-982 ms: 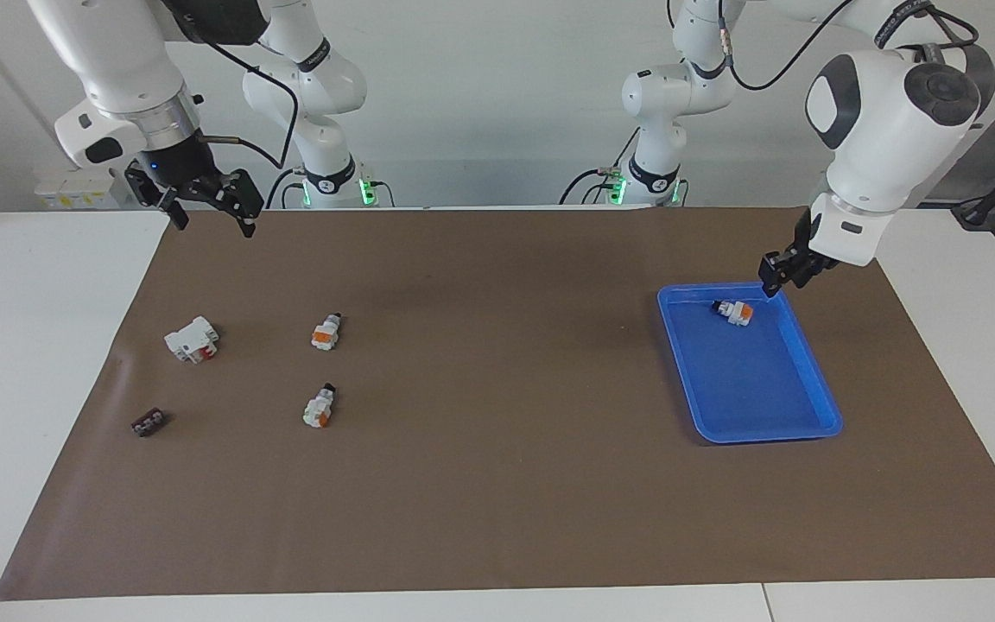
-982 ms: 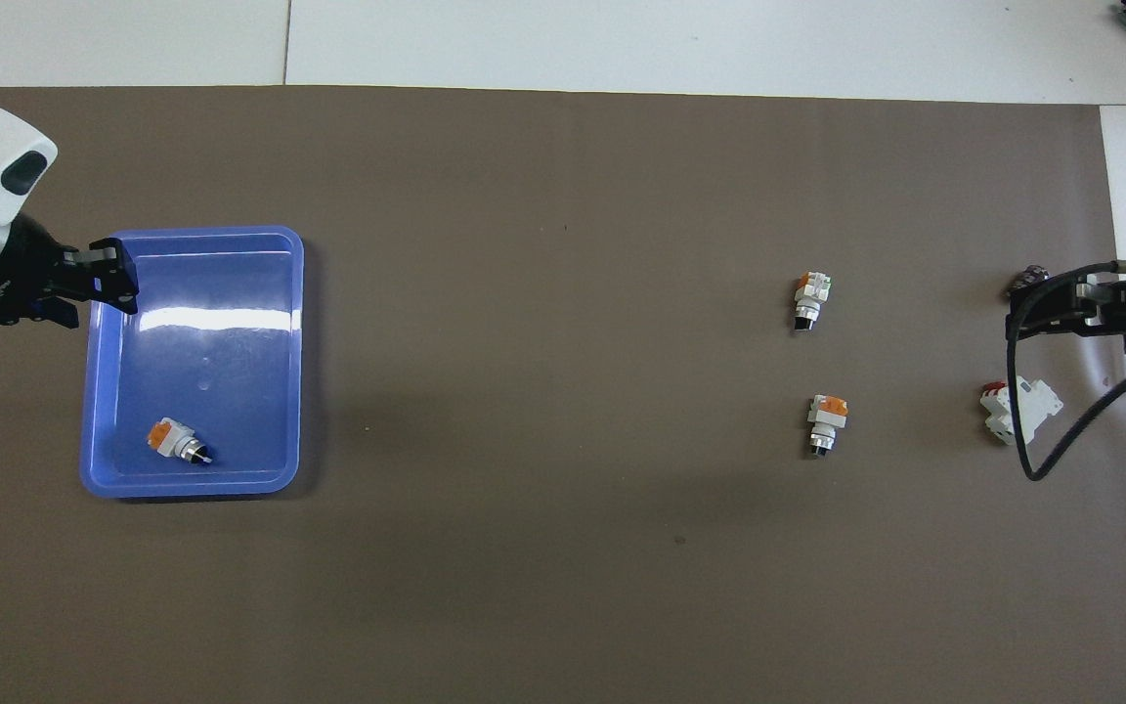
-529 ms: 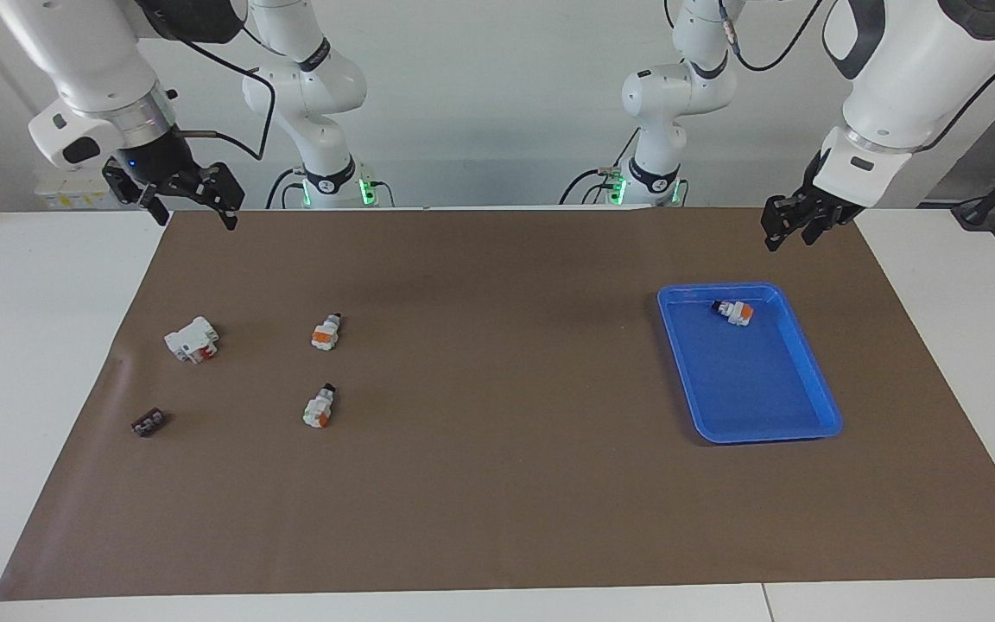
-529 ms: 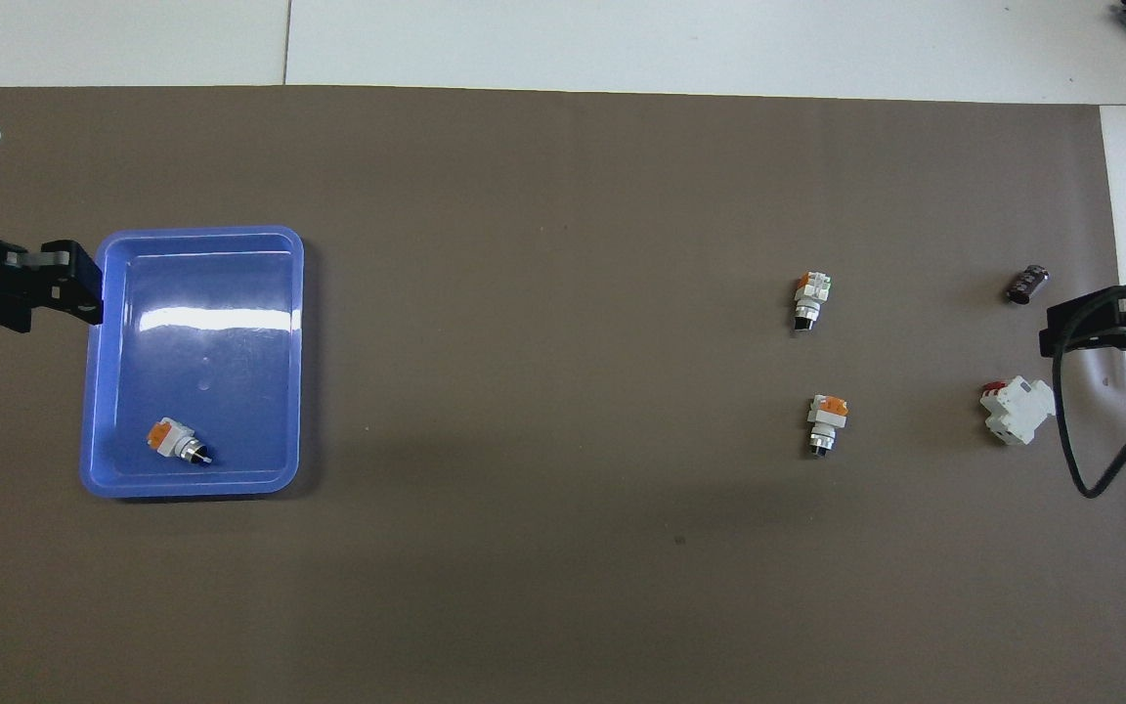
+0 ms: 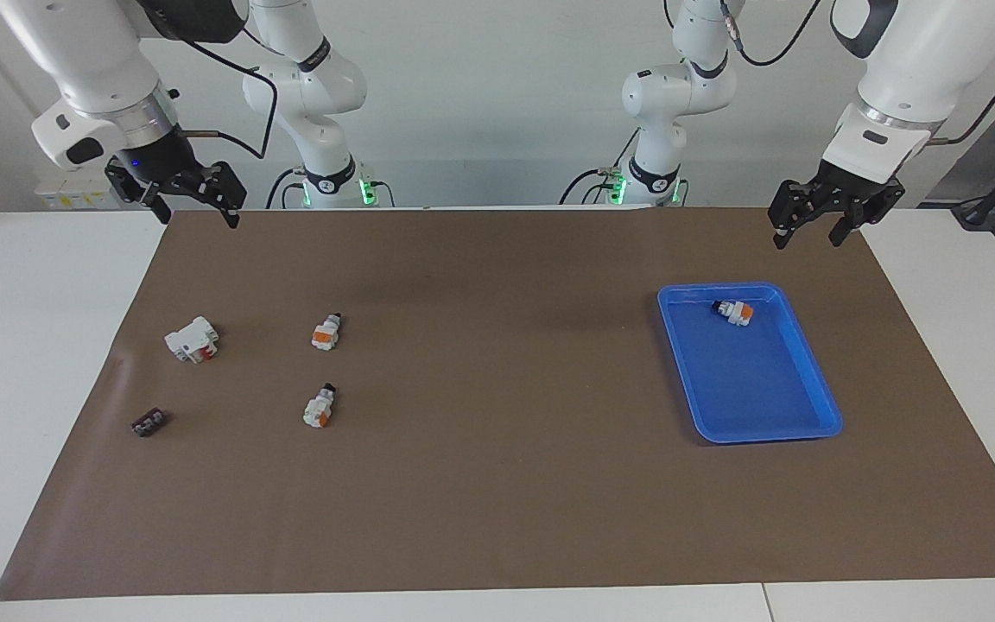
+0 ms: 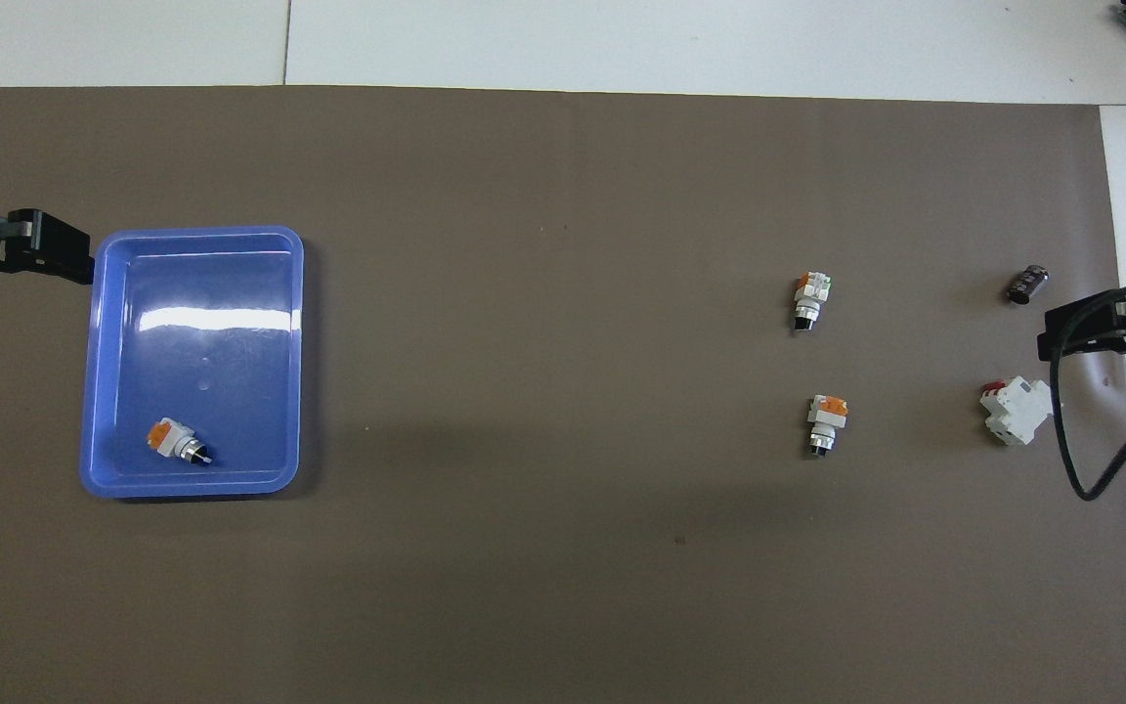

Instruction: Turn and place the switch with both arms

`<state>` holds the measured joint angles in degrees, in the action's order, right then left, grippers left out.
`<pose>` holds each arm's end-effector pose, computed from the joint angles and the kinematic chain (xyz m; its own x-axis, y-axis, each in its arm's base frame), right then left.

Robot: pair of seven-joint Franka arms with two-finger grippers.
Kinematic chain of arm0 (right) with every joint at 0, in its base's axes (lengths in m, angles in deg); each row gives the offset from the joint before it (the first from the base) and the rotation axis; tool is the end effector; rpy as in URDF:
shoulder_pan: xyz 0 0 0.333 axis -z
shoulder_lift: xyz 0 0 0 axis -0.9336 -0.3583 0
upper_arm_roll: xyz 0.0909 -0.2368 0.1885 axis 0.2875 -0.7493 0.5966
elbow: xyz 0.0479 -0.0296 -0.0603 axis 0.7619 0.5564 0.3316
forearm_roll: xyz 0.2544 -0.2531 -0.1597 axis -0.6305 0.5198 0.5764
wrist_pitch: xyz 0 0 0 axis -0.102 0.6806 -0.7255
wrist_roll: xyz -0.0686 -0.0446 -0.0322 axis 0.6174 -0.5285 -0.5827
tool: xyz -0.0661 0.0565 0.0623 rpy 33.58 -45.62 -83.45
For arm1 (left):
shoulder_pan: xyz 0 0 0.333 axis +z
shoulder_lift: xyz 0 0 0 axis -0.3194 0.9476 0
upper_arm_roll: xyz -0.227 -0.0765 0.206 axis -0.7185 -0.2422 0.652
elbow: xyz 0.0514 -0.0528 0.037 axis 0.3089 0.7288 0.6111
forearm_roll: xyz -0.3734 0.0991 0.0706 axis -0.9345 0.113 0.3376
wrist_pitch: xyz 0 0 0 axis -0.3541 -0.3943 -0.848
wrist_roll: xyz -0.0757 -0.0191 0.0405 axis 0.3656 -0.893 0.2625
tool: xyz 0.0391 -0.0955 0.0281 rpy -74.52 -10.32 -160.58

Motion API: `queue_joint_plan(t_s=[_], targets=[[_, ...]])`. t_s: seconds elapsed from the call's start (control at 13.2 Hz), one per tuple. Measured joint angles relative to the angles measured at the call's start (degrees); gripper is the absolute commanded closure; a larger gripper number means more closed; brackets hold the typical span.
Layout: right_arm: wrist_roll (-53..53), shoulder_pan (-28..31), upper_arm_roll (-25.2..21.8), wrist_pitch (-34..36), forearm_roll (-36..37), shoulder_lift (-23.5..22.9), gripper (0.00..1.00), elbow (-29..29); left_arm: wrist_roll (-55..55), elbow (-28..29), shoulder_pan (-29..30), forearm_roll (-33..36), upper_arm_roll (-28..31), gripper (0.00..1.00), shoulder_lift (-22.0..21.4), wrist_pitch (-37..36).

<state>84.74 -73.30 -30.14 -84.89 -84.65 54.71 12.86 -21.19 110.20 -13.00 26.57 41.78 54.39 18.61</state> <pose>0.5358 -0.0178 0.6304 0.9929 -0.0915 -0.0763 -0.0890 -0.9954 0.0355 0.5759 -0.0517 0.6541 0.9975 -0.0469 0.0527 -0.0456 -0.9986 -0.0268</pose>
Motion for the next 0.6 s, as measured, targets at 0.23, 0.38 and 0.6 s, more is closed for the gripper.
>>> queue_joint_plan(t_s=[0.23,0.38,0.6], targets=[[0.0,0.0,0.0,0.0,0.0,0.0,0.0,0.0,0.0,2.5,0.3,0.0,0.2,0.11,-1.8,2.4],[0.0,0.0,0.0,0.0,0.0,0.0,0.0,0.0,0.1,6.0,0.9,0.0,0.2,0.11,-3.3,4.3],[0.0,-0.1,0.0,0.0,0.0,0.0,0.0,0.0,0.1,8.1,1.0,0.0,0.2,0.11,-4.4,4.7]])
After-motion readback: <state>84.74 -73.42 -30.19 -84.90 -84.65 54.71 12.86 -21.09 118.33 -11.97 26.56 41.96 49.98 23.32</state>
